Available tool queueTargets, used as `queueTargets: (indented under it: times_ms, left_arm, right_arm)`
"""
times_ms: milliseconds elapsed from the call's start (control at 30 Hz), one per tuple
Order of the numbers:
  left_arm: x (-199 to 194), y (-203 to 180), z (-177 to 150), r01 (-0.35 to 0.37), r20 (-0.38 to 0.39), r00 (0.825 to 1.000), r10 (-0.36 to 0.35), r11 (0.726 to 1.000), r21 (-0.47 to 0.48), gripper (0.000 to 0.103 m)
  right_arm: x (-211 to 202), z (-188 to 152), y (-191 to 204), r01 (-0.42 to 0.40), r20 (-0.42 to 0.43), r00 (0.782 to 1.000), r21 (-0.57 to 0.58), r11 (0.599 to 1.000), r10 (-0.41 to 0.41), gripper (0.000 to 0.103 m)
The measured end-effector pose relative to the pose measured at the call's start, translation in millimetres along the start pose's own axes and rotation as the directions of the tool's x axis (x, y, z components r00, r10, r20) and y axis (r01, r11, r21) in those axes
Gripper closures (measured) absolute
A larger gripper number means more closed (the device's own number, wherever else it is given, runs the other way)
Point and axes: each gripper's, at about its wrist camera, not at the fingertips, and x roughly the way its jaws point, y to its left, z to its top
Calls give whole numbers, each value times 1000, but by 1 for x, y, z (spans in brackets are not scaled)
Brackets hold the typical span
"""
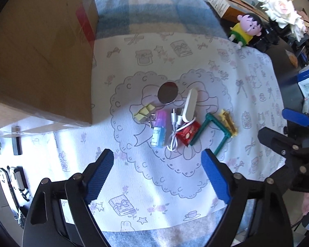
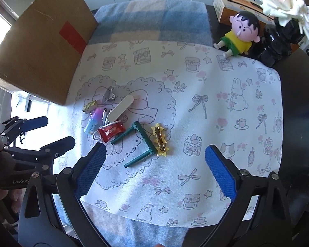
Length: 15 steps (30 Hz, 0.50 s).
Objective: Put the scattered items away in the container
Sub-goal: 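Close the right gripper on the green plastic stand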
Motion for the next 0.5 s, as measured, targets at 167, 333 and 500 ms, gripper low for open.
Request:
queueTargets:
  times_ms: [167, 333, 500]
  left_arm:
    - [16, 7, 2, -7, -37, 999, 7, 1000, -15, 35]
    - [32, 15, 4, -15, -78, 997, 12, 999, -32, 42]
    - [46, 18, 8, -18, -111, 994, 14, 999, -32, 50]
  right_arm:
    - [18, -2, -4, 0, -39, 999, 3, 1000, 0, 12]
    - [32, -1, -5, -8, -69, 998, -9, 1000, 7, 20]
    - [46, 0, -3, -21, -104, 994, -17, 1000, 19, 30]
